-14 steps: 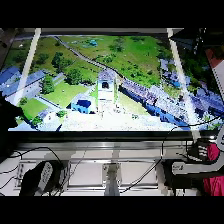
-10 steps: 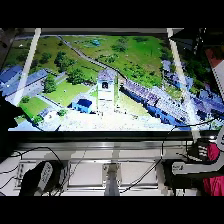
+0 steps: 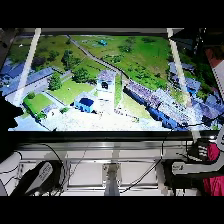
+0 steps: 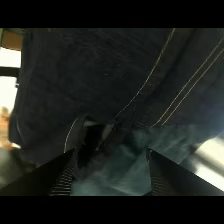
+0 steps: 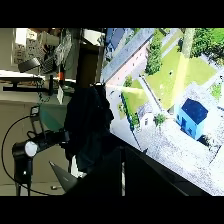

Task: Fold the clothes and pants, and hang the long-sleeved shirts on hangers.

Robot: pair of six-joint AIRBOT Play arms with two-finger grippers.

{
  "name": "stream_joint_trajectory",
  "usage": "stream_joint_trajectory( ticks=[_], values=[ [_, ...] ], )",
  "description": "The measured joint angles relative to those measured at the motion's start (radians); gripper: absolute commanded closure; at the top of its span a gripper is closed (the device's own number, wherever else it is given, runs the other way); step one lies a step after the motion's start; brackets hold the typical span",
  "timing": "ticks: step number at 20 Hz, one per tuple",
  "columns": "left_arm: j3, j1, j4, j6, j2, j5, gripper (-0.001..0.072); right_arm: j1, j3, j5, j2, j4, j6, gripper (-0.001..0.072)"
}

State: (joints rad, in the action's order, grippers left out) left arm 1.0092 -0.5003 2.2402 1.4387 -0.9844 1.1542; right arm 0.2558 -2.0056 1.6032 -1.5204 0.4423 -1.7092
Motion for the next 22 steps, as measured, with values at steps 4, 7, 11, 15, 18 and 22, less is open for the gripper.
stream_joint_trajectory(
  ticks=[4, 7, 11, 15, 18, 22],
  values=[
    [0.0, 0.0, 0.035, -0.171, -0.082, -0.027, 0.016, 0.0, 0.0, 0.0, 0.0, 0.0, 0.0, 0.0701],
    [0.0, 0.0, 0.055, -0.279, -0.128, -0.066, 0.0161, 0.0, 0.0, 0.0, 0.0, 0.0, 0.0, 0.0701],
    [0.0, -0.006, 0.077, -0.346, -0.169, -0.13, 0.0166, 0.0, 0.0, 0.0, 0.0, 0.0, 0.0, 0.0701],
    [0.0, -0.038, 0.084, -0.37, -0.199, -0.154, 0.0271, 0.0, 0.0, 0.0, 0.0, 0.0, 0.0, 0.0701],
    [0.0, -0.071, 0.084, -0.374, -0.208, -0.16, 0.0635, 0.0, 0.0, 0.0, 0.0, 0.0, 0.0, 0.0701],
    [0.0, -0.106, 0.062, -0.378, -0.212, -0.169, 0.0693, 0.0, 0.0, 0.0, 0.0, 0.0, 0.0, 0.0701]
  ],
)
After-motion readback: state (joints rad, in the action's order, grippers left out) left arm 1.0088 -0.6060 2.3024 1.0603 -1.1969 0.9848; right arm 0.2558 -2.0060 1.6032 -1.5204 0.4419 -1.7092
